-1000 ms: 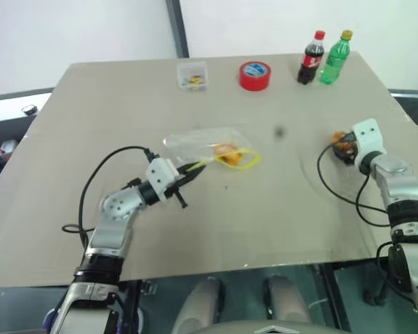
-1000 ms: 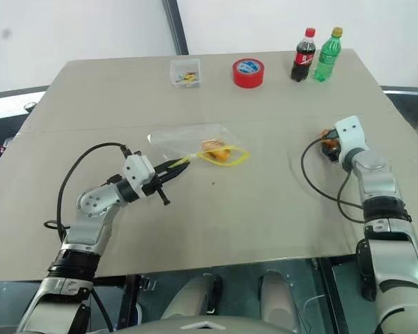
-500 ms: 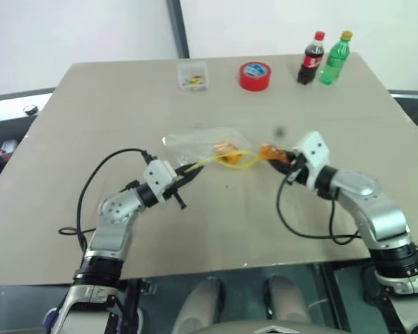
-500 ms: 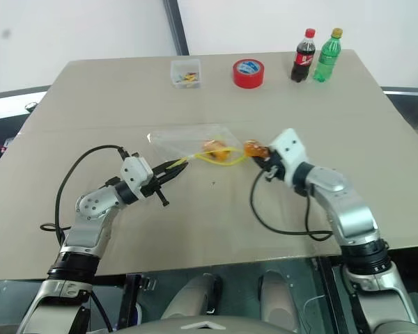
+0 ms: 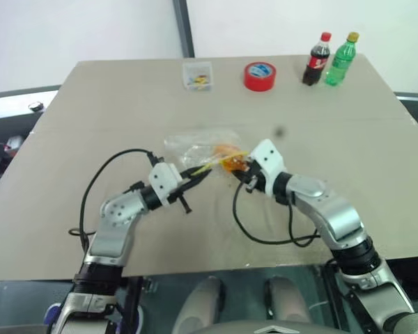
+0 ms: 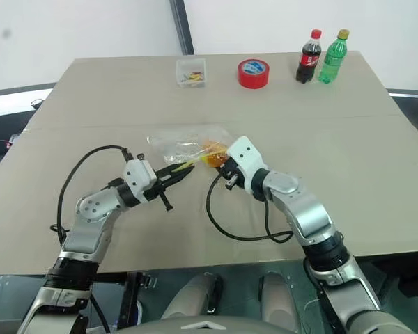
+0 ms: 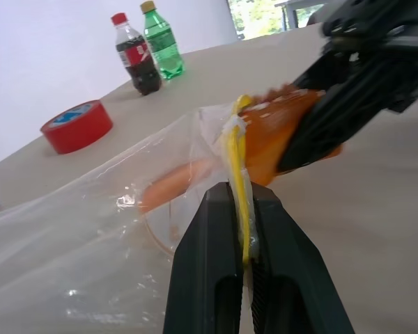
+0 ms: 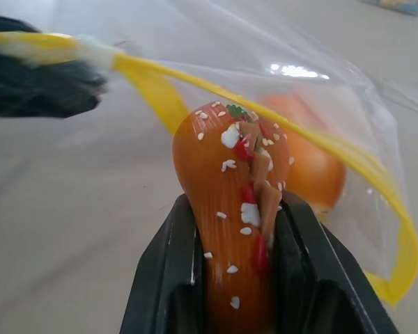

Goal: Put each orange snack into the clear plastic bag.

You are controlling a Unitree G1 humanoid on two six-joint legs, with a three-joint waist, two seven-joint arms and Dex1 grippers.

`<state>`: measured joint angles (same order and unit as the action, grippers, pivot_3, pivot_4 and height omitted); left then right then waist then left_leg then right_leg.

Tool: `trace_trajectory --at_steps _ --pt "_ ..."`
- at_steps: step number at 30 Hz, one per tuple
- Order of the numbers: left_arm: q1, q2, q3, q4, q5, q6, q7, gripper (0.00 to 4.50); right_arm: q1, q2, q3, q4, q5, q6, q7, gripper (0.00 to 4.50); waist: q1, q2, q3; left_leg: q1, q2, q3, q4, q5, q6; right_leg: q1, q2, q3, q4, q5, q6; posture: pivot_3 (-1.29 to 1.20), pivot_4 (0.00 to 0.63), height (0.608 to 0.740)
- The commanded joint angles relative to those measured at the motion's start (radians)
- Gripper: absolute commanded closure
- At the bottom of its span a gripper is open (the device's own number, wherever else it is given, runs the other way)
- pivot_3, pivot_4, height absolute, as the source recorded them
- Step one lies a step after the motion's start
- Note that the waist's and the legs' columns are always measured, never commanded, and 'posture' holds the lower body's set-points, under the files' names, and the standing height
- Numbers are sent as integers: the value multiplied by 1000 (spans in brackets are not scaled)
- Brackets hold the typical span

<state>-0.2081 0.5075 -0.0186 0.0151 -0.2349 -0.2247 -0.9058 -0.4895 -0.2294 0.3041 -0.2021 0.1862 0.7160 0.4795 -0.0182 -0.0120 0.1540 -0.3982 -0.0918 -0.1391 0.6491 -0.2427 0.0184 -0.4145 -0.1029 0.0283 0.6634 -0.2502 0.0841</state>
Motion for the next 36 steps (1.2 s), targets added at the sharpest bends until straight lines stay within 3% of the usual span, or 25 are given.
trace_trajectory --at_steps 1,10,18,26,31,36 --pt "12 26 -7 -63 -7 25 -14 4500 -31 46 -65 10 46 -4 -8 3474 0 0 0 0 0 0 0 0 0 0 0 0 0 0 0 0 150 736" --pt "22 61 1 -83 -15 50 -28 4500 -42 24 -142 53 129 11 69 3474 1 0 0 0 0 0 0 0 0 0 0 0 0 0 0 0 150 736" --pt "23 62 0 -96 -23 57 -48 4500 -59 80 80 205 -48 -285 120 3474 -24 0 0 0 0 1 -1 0 0 0 0 1 0 0 0 0 150 736" --pt "54 55 8 -106 -24 54 -40 4500 -106 139 113 348 -132 -493 134 3474 -24 0 0 0 0 0 -1 0 0 -1 0 0 0 0 0 0 150 736" --pt "81 14 47 -117 -77 124 22 4500 -81 98 64 301 -191 -538 67 1534 -21 1 0 0 0 0 -1 0 0 -1 0 0 0 0 0 0 150 736" --pt "63 -8 84 -91 -133 177 54 4500 -12 35 -4 170 -129 -491 108 1534 -19 1 0 0 0 0 -1 0 0 0 0 0 0 0 0 0 150 736"
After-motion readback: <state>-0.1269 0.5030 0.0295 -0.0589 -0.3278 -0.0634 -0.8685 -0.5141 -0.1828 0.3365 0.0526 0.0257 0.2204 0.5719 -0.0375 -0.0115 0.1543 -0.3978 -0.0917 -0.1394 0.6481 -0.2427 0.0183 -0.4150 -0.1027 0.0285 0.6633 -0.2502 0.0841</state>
